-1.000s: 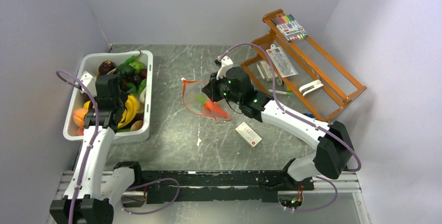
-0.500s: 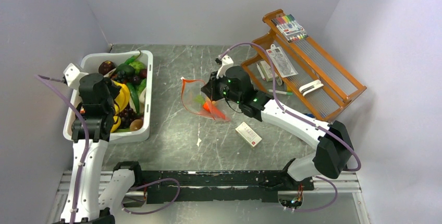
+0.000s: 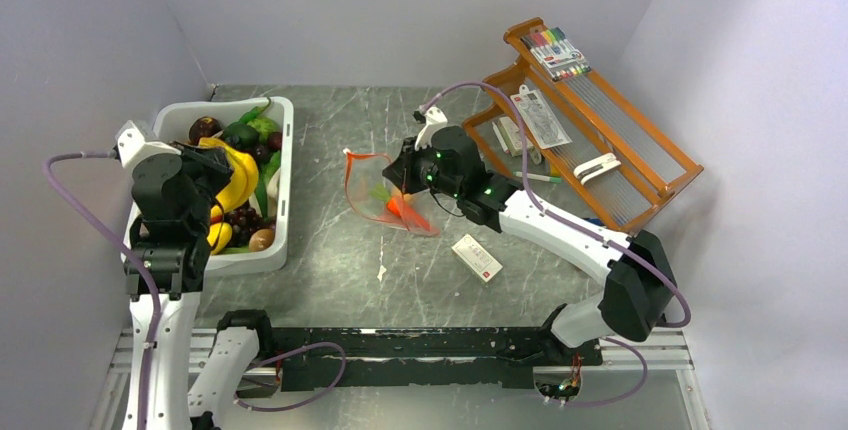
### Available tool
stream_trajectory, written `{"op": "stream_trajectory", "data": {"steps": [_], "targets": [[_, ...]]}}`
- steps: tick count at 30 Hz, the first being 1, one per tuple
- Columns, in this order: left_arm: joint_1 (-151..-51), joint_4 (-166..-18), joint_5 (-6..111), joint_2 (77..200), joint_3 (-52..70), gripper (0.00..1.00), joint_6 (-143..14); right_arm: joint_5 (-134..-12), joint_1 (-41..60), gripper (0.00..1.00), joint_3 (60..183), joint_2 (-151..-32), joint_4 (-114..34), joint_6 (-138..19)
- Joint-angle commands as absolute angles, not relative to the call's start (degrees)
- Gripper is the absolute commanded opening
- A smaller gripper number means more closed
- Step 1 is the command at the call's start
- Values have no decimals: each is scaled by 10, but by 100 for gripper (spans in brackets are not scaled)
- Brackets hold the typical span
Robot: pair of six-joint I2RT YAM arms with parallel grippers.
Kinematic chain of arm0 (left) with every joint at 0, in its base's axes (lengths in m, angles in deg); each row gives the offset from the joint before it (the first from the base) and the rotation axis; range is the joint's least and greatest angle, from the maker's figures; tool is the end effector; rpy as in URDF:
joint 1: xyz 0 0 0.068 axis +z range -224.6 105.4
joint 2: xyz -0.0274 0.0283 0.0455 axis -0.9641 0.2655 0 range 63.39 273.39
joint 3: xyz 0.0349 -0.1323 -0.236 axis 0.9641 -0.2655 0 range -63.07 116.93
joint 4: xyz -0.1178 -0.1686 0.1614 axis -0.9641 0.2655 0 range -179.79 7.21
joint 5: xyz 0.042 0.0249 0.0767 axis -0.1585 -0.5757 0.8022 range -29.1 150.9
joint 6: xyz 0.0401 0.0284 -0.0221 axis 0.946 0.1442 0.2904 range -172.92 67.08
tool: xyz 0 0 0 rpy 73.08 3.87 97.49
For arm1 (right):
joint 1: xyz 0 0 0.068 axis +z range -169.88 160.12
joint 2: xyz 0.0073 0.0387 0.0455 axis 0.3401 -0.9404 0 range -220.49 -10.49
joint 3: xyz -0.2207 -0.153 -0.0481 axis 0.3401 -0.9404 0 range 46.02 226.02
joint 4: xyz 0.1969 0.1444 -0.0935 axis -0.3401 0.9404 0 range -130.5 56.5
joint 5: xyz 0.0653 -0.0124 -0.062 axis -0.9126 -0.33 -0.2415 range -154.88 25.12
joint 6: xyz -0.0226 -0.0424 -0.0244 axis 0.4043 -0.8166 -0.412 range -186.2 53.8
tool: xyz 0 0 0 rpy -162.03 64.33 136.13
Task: Place the food in the zip-top bag and seal the zipper
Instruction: Pick up the fake fruit from the bin, then place the fake fruit in the zipper food storage bag.
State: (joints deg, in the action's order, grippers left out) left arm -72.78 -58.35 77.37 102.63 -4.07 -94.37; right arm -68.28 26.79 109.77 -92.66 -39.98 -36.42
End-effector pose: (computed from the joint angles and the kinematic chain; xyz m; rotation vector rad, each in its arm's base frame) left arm 0.1314 0.0144 0.3980 -0.8421 1.5600 -0.2462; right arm 0.2310 0.2480 0.3191 -0.3389 1.9910 0.9393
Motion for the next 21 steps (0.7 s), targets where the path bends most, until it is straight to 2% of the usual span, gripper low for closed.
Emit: {"op": "stream_trajectory", "data": {"steps": [1, 9, 21], "targets": [[-722, -606, 666, 1016, -10, 7, -952, -695, 267, 0, 1112, -932, -429, -344], [-722, -688, 496, 987, -38, 7, -994, -716, 266, 0, 1112, -937, -461, -312], [-722, -828, 298, 978, -54, 7, -1200, -728, 266, 0, 1069, -935, -549, -226]]}}
